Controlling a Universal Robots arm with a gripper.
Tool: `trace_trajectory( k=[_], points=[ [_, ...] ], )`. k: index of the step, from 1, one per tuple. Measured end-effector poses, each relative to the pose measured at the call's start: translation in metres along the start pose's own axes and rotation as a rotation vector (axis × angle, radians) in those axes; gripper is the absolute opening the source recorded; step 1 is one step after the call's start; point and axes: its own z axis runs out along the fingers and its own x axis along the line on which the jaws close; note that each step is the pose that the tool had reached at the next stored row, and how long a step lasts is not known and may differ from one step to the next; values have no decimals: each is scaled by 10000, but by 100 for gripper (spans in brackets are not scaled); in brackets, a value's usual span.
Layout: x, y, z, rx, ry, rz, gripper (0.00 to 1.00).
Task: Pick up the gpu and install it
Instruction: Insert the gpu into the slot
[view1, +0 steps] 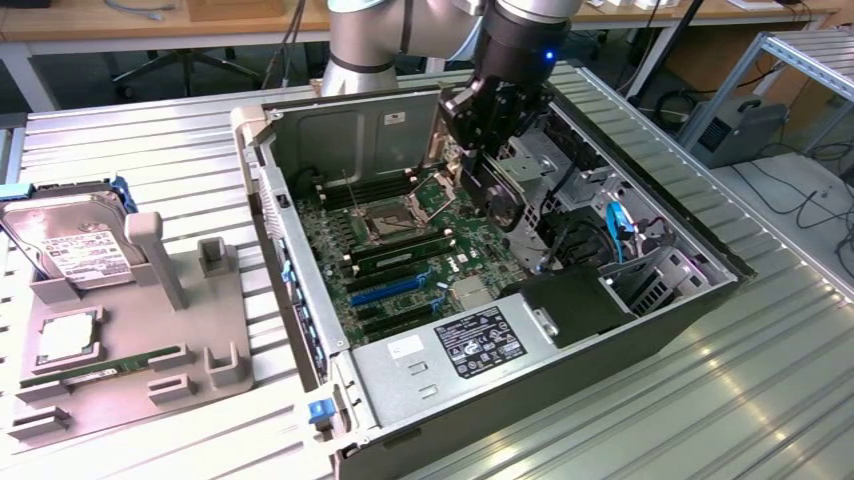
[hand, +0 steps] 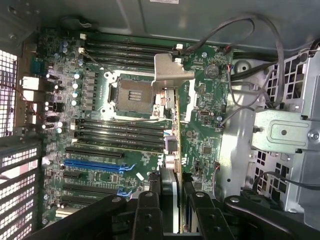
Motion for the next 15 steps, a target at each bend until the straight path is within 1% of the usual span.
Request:
trace_trajectory(
  k=[4, 7, 15],
  points=[
    [1, 0, 0, 11, 6, -569, 27],
    [1, 0, 1, 27, 14, -1382, 27],
    [1, 0, 1, 51, 26, -2627, 27]
  ],
)
